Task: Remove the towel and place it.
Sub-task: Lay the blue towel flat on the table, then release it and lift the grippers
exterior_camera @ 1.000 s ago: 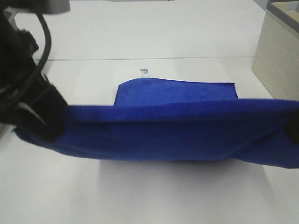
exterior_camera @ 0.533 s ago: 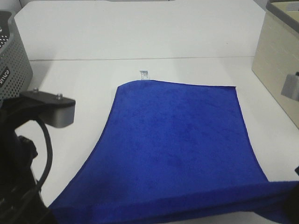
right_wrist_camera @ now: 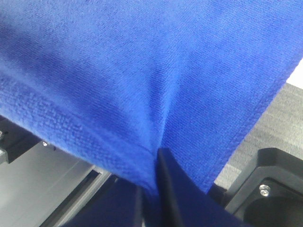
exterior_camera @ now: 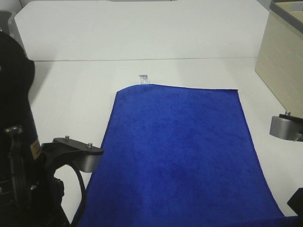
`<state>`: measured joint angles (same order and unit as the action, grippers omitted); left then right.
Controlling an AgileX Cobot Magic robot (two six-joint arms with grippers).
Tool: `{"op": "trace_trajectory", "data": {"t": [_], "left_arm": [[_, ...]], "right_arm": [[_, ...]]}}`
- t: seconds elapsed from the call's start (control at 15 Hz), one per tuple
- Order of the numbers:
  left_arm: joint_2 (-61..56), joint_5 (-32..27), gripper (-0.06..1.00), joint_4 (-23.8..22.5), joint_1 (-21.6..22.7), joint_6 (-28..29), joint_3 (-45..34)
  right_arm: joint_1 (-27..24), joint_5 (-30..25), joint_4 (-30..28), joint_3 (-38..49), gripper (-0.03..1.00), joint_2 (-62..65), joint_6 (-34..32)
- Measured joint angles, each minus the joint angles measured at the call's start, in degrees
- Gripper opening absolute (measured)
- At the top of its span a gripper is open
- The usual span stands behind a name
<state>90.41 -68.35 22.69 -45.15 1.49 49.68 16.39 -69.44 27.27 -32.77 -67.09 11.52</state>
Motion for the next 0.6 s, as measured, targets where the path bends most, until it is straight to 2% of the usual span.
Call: {"op": "trace_trajectory", "data": {"t": [0.4, 0.6], "left_arm": [[4.0, 0.2, 0.0, 2.5, 0.0, 0.0, 0.0], [4.0, 0.4, 0.0, 4.0, 0.0, -1.5, 0.0]], "right_arm": [[0.0, 0.1, -1.0, 0.3, 0.25, -4.3, 1.5], [0.0, 0.1, -1.2, 2.5, 0.27, -4.4, 2.0]]}}
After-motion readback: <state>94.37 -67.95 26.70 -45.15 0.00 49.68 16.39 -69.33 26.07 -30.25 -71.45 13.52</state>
